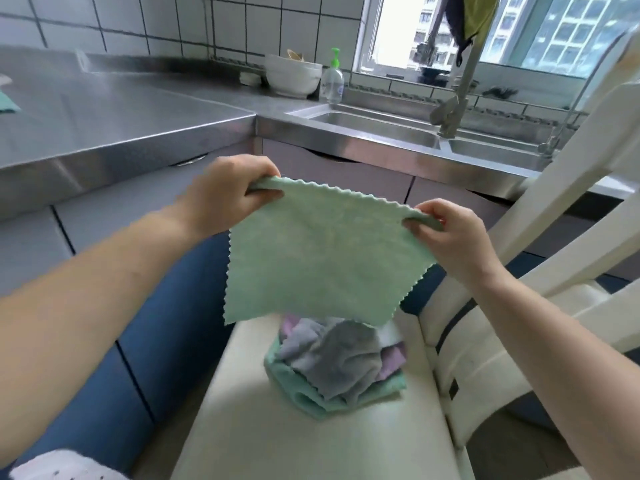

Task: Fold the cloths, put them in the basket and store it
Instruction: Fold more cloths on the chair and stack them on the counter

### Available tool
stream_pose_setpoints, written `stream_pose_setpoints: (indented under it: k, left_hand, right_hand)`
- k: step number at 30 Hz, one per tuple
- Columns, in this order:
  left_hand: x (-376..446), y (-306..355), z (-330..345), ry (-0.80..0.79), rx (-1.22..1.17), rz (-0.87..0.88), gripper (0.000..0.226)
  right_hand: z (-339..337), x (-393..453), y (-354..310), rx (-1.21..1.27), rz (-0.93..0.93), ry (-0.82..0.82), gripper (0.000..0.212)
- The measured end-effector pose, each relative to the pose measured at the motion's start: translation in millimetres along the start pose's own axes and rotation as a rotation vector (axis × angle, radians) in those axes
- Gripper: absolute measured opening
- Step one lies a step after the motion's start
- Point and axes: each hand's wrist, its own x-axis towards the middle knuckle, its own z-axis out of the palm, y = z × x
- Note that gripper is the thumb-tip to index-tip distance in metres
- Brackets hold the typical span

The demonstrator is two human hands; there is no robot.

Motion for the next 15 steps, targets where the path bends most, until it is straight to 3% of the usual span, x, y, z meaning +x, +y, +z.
stream_pose_setpoints:
  k: [4,9,15]
  left_hand:
    - [-37,14,-40,-0.058,-0.082,-0.086,0.023]
    - [-130,29,-39,-0.345,-0.275,-0.357,0.010]
    - [-242,54,7,-0.604,-0.427,-0.672,0.009]
  right_hand:
    - [1,-27,-21,0.135,0.030,-0.082,0.005]
    - [26,-107,-11,0.315,0.214,-0.440,0.005]
    - [67,-210,30,0.355,0.526,-0.750,0.040]
